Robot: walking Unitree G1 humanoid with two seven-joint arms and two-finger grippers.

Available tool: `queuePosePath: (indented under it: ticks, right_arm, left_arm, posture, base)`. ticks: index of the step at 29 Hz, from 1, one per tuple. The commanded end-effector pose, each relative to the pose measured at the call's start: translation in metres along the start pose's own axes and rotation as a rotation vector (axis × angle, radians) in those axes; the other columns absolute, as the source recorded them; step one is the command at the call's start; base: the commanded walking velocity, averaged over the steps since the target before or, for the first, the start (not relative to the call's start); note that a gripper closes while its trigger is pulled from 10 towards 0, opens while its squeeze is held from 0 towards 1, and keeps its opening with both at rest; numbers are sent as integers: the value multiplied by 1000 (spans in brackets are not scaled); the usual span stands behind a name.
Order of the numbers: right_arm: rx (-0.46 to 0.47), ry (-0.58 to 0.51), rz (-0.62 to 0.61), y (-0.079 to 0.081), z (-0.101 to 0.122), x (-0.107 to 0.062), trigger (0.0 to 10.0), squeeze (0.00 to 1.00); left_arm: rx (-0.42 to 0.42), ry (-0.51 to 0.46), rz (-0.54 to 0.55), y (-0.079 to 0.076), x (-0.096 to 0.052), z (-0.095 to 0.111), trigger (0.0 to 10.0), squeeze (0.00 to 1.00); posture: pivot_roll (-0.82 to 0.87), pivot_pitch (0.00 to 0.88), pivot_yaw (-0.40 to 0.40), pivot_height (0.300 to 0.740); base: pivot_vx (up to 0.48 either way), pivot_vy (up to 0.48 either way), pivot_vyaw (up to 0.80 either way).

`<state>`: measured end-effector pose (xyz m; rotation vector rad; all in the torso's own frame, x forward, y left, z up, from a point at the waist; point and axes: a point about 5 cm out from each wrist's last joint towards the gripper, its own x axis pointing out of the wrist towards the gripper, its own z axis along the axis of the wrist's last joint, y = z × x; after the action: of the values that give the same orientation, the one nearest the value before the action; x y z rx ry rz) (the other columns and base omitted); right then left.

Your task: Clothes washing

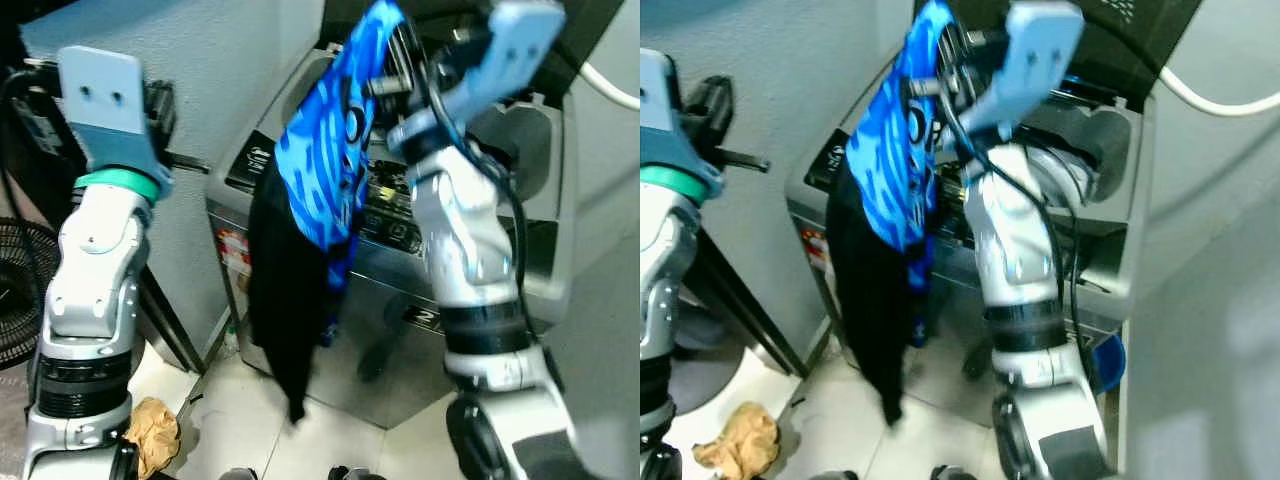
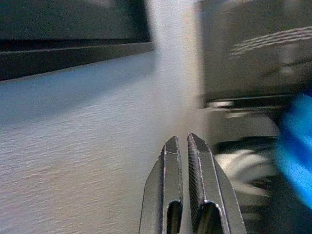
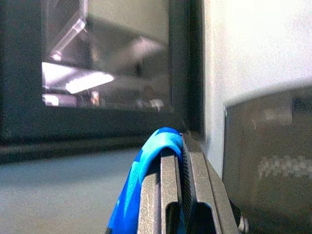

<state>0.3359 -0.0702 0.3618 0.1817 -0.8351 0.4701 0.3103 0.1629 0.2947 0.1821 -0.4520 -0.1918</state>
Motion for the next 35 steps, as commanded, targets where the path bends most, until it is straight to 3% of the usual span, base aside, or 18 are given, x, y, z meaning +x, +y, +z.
queuePosePath:
  ticks: [1,2,6,8,9,10,12,16,19,22,23,24,26,27,31,32,34,35]
  right_arm:
    - [36,-93,23,-1,19,16,10000,0]
    - [96,-161,44,-2,38,29,10000,0]
    - [96,-161,44,-2,38,29,10000,0]
    - [204,-299,65,-7,78,48,10000,0]
    - [204,-299,65,-7,78,48,10000,0]
    - [253,-368,73,-12,99,52,10000,0]
    - [253,-368,73,-12,99,52,10000,0]
    - [263,-452,59,-30,124,47,10000,0]
    - [256,-454,53,-33,124,47,10000,0]
    - [153,-413,-89,-57,112,41,10000,0]
    - [153,-413,-89,-57,112,41,10000,0]
    - [62,-396,-154,-69,106,37,10000,0]
    - [62,-396,-154,-69,106,37,10000,0]
    - [14,-371,-192,-75,98,33,10000,0]
    - [-5,-342,-179,-69,88,35,10000,0]
    - [-5,-312,-141,-59,79,40,10000,0]
    - [-5,-312,-141,-59,79,40,10000,0]
    - [-7,-274,-102,-50,69,45,10000,0]
  left_arm:
    - [-70,48,-150,-16,-11,-6,10000,0]
    - [-138,90,-273,-28,-19,-11,10000,0]
    - [-138,90,-273,-28,-19,-11,10000,0]
    - [-211,169,-413,-38,-24,-20,10000,0]
    - [-211,169,-413,-38,-24,-20,10000,0]
    - [-234,220,-393,-31,-10,-28,10000,0]
    - [-234,220,-393,-31,-10,-28,10000,0]
    - [-210,250,-255,13,53,-31,10000,0]
    - [-200,245,-244,18,58,-30,10000,0]
    - [-25,208,-91,56,83,-11,10000,0]
    - [-25,208,-91,56,83,-11,10000,0]
    - [40,165,-30,74,92,6,10000,0]
    - [40,165,-30,74,92,6,10000,0]
    - [100,125,19,86,99,24,10000,0]
    - [104,69,-84,76,103,38,10000,0]
    - [82,23,-233,56,101,43,10000,0]
    - [82,23,-233,56,101,43,10000,0]
    - [35,-18,-393,33,91,42,10000,0]
  posture:
    - [108,37,8,740]
    - [106,38,9,740]
    - [106,38,9,740]
    - [95,40,14,740]
    - [95,40,14,740]
    - [87,43,16,740]
    - [87,43,16,740]
    - [64,43,35,740]
    - [64,43,35,740]
    - [46,60,49,740]
    - [46,60,49,740]
    - [48,69,53,740]
    - [48,69,53,740]
    - [50,72,60,740]
    - [59,84,68,740]
    - [55,93,62,740]
    - [55,93,62,740]
    - [50,98,57,740]
  base:
    - [0,0,0]
    - [0,0,0]
    - [0,0,0]
    - [0,0,0]
    - [0,0,0]
    - [0,0,0]
    - [0,0,0]
    - [0,0,0]
    - [0,0,0]
    - [0,0,0]
    - [0,0,0]
    - [0,0,0]
    - [0,0,0]
    - [0,0,0]
    - [0,0,0]
    - [0,0,0]
    - [0,0,0]
    - [0,0,0]
